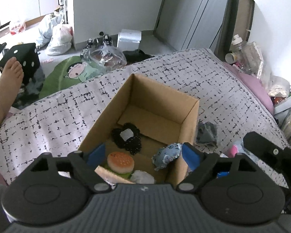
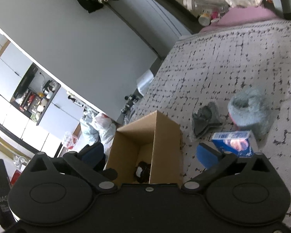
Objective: Organize soft objects
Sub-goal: 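Open both tools to release the lace item and cloth into the box, then move both tools to the grey fuzzy sock on the bed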
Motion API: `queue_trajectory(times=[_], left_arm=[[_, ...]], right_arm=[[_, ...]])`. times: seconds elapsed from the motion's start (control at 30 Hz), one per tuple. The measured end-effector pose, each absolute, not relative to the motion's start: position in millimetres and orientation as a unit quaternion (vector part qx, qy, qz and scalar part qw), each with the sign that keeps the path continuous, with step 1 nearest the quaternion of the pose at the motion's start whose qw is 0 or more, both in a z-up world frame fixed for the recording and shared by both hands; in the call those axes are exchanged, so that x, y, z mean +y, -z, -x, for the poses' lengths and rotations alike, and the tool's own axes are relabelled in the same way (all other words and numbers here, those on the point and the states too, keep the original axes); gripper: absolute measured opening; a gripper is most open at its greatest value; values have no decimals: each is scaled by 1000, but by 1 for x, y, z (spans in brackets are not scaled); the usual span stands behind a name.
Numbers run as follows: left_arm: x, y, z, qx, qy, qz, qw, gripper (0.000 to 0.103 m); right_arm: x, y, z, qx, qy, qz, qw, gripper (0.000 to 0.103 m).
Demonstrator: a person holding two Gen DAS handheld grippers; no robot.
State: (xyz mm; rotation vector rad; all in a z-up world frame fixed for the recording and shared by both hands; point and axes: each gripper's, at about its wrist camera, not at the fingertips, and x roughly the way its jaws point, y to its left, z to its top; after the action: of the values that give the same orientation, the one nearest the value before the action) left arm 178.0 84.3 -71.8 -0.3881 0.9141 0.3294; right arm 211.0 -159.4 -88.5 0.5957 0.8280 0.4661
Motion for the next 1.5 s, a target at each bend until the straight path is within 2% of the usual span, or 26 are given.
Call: queue_trajectory(times=[0.2, 0.3, 0.77, 1.5], left_arm=[[70, 55, -170, 421, -157, 172, 876, 97], [63, 48, -165, 412, -158, 170, 881, 102], [29, 16, -149, 358, -141, 170, 907, 103], [-23, 9, -156, 391, -102, 135, 905, 103]], right_arm=[[-179, 77, -208, 380, -209, -287, 854, 103], [-191, 66, -201, 347, -182, -270, 880, 103], [-230, 43, -185, 319, -180, -272, 890, 103], [-281, 53, -197, 391, -117, -264, 874, 103]])
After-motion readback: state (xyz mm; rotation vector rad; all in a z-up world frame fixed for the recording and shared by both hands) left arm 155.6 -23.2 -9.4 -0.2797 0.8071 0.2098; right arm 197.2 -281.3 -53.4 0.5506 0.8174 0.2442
